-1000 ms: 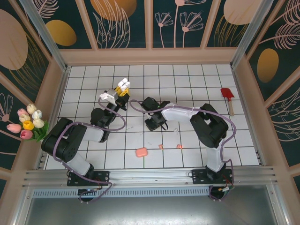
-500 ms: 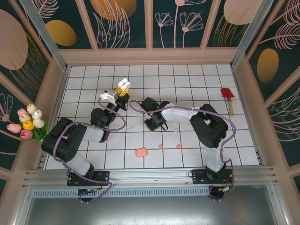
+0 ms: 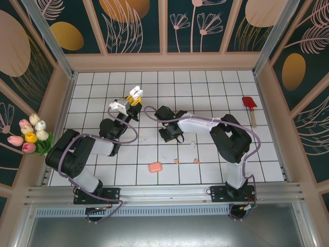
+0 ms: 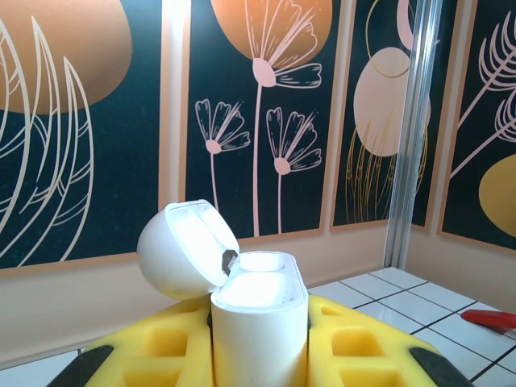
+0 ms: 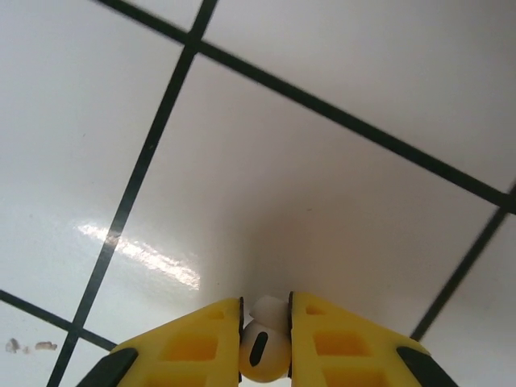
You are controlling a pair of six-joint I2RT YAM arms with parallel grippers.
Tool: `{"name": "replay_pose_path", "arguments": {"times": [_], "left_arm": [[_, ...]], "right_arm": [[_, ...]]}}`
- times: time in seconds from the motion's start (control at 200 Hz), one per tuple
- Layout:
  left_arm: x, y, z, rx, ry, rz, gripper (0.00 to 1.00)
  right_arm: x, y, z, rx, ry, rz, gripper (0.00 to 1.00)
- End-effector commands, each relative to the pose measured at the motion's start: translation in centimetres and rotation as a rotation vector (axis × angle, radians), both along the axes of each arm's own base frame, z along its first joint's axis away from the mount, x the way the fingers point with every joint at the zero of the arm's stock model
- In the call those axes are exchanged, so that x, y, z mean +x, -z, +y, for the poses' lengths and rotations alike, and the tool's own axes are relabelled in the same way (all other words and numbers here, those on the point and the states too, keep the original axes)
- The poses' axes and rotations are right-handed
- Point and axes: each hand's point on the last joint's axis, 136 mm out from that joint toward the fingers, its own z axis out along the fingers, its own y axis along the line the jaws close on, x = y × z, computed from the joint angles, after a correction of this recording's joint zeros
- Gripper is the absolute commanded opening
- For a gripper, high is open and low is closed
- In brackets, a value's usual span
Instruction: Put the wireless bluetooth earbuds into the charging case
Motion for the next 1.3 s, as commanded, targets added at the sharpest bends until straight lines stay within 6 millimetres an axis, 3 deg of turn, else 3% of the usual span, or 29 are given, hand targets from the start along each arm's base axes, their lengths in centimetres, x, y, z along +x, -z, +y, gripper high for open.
{"name": "replay_pose_path", "arguments": {"times": [0.0, 0.12, 0.275, 0.651, 0.781, 0.881, 1.296], "left_arm": [[-1.2, -4.0, 0.3, -0.072, 0.019, -0.146, 0.00], [-1.2, -3.9, 0.3, -0.074, 0.021, -0.143, 0.00], [-1.2, -3.9, 0.3, -0.076, 0.024, -0.144, 0.00], [-1.3, -3.9, 0.0, -0.077, 0.044, -0.139, 0.00], [-1.4, -3.9, -0.2, -0.075, 0.057, -0.139, 0.00], [-1.6, -3.9, -0.5, -0.069, 0.077, -0.145, 0.00], [-2.7, -3.8, -2.7, -0.015, 0.177, -0.188, 0.00]], "right_arm": [[1.5, -2.4, -1.9, 0.001, 0.173, -0.056, 0.15], [2.3, -3.5, -3.2, 0.050, 0.352, -0.065, 0.15], [2.3, -4.2, -3.3, 0.191, 0.516, -0.052, 0.15], [1.4, -4.0, -4.2, 0.345, 0.752, -0.038, 0.14], [1.7, -5.2, -4.1, 0.431, 0.778, -0.068, 0.14], [2.3, -8.0, -3.7, 0.535, 0.767, -0.119, 0.15], [4.7, -24.1, -1.3, 0.937, 0.600, -0.333, 0.18]]}}
